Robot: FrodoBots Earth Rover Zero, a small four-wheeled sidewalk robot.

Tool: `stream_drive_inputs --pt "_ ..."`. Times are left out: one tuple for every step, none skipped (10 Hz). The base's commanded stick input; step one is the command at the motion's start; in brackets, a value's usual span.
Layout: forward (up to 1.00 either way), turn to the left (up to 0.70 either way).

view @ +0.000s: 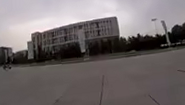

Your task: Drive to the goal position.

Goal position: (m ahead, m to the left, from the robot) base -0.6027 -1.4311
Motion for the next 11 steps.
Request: stream_drive_inputs --pt "0.00 0.60" --pt "0.00 0.60" --pt "0.00 0.60" --pt "0.00 0.60" --pt "0.00 0.60" --pt "0.00 0.60" --pt "0.00 0.60" --pt "0.00 0.60" --pt "0.00 0.60" --pt "0.00 0.60" --pt "0.00 0.60"
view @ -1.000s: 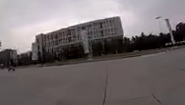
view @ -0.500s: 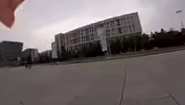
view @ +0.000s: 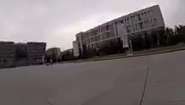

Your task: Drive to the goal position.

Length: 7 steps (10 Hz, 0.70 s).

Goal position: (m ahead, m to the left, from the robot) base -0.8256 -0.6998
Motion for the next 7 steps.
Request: stream_drive_inputs --pt "0.00 0.60" --pt "0.00 0.60" --pt "0.00 0.60" --pt "0.00 0.60" --pt "0.00 0.60" --pt "0.00 0.60" --pt "0.00 0.60"
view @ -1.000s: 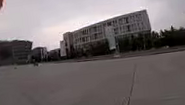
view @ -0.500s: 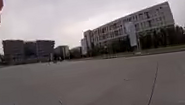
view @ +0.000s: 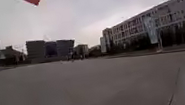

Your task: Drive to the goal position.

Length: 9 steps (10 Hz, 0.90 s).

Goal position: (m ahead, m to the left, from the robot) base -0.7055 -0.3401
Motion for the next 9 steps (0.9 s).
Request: stream_drive_inputs --pt "0.00 0.60" --pt "0.00 0.60" --pt "0.00 0.60" --pt "0.10 0.00" --pt "0.29 0.00" --pt "0.59 0.00" --pt "0.60 0.00" --pt "0.60 0.00" --pt "0.60 0.00"
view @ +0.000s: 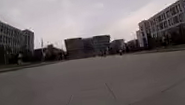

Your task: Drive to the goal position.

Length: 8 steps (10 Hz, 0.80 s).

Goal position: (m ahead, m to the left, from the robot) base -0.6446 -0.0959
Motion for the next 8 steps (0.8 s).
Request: stream_drive_inputs --pt "0.60 0.00" --pt "0.60 0.00" --pt "0.60 0.00" --pt "0.60 0.00" --pt "0.60 0.00" --pt "0.60 0.00" --pt "0.60 0.00" --pt "0.60 0.00"
